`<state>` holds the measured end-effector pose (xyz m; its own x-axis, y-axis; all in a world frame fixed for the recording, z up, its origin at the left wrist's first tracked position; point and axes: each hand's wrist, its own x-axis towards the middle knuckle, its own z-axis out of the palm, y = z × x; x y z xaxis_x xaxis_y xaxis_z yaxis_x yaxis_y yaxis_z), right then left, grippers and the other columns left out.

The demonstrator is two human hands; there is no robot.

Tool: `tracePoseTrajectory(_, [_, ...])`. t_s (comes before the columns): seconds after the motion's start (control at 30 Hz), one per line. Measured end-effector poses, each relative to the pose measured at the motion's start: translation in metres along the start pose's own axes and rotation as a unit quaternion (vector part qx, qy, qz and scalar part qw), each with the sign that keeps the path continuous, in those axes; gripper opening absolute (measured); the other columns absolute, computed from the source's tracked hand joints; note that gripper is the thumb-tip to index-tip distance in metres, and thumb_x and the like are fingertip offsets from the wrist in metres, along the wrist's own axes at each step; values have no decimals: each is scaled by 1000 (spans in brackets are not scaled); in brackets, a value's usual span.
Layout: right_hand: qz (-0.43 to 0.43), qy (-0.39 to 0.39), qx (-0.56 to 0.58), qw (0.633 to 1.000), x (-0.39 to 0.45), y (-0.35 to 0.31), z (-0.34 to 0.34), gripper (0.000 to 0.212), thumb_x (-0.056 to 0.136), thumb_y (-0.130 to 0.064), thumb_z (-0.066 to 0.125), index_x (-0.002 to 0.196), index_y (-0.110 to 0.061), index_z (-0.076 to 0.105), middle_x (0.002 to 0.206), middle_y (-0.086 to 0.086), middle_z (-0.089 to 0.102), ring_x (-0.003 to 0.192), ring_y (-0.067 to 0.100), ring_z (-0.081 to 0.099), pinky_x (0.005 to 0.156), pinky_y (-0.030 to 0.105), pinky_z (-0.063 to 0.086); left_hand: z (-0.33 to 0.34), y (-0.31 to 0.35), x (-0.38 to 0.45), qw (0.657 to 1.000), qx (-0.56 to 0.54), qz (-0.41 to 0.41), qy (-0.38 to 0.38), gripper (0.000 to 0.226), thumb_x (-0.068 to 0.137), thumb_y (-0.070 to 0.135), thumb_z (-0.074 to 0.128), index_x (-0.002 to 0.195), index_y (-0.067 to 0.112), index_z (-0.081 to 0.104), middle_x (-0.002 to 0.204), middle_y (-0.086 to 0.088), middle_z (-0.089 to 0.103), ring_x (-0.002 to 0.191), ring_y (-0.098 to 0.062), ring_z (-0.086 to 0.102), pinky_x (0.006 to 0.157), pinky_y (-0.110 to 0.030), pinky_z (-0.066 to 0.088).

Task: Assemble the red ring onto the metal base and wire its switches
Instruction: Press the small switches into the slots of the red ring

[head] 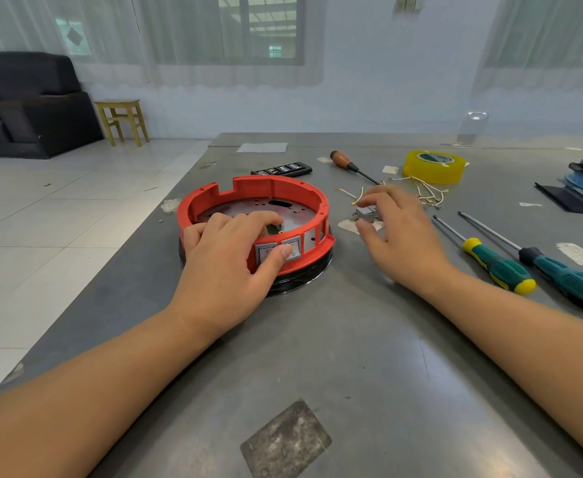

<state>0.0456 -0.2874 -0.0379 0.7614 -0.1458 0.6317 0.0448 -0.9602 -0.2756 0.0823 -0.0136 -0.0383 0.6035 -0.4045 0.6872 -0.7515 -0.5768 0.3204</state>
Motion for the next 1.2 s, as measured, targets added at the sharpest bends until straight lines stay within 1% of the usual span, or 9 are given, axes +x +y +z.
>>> tracePoseTrajectory(0.13, [22,-26,-142,989,16,29,2,34,100,-27,57,133,-22,64,147,-1,52,137,28,39,112,46,35,-2,1,1,1000,2,8,-6,39,99,50,52,133,36,65,121,18,69,116,-9,51,98,-33,24])
tracePoseTrajectory(0.23, [41,-54,-177,982,26,38,7,39,102,-30,52,140,-26,60,156,-4,44,147,28,28,118,52,29,-4,-2,1,1000,-17,6,-11,36,96,42,52,128,31,67,116,21,65,113,-6,52,99,-33,27])
tracePoseTrajectory(0.33, [42,-88,-185,978,30,40,10,36,102,-34,51,134,-30,66,158,-7,43,149,28,25,118,51,27,-7,-5,1,999,-26,12,-29,31,95,35,53,121,26,67,112,15,66,109,-10,54,101,-36,32])
tracePoseTrajectory(0.57, [0,-72,-155,985,17,32,2,22,92,-30,65,109,-20,75,137,-5,62,135,25,44,107,45,38,-10,-8,3,998,-46,17,-43,30,97,35,52,116,20,69,113,10,66,113,-9,51,97,-29,27])
tracePoseTrajectory(0.73, [-16,-74,-115,990,1,19,-4,19,91,-34,68,105,-21,72,129,-4,65,126,24,52,102,44,43,-10,-9,3,997,-63,19,-37,29,97,33,54,116,22,71,110,20,61,112,-2,44,94,-32,28])
tracePoseTrajectory(0.83, [-19,-82,-88,993,-7,15,-10,32,90,-40,69,117,-23,66,127,-3,64,124,24,52,102,45,44,-10,-13,3,996,-80,12,-30,28,96,32,55,115,22,72,109,23,58,112,3,40,97,-37,33])
tracePoseTrajectory(0.93, [-43,-122,-64,990,-10,12,-13,47,94,-44,65,138,-27,58,140,-6,59,134,20,47,112,40,39,-10,-18,3,996,-86,6,-31,27,97,33,54,115,23,71,111,24,56,114,13,37,99,-40,36])
tracePoseTrajectory(1.03, [-62,-164,-45,984,-6,10,-12,44,98,-42,61,139,-28,59,144,-10,58,135,17,46,115,33,33,-8,-19,2,996,-78,4,-30,27,97,34,52,116,25,68,111,29,51,118,21,31,98,-40,36])
tracePoseTrajectory(1.2, [-46,-138,-1,989,-11,12,-14,31,94,-36,69,122,-25,62,121,-7,64,111,12,59,96,28,48,-6,-14,1,998,-52,7,-26,26,97,32,49,116,27,66,111,23,54,121,0,39,103,-20,22])
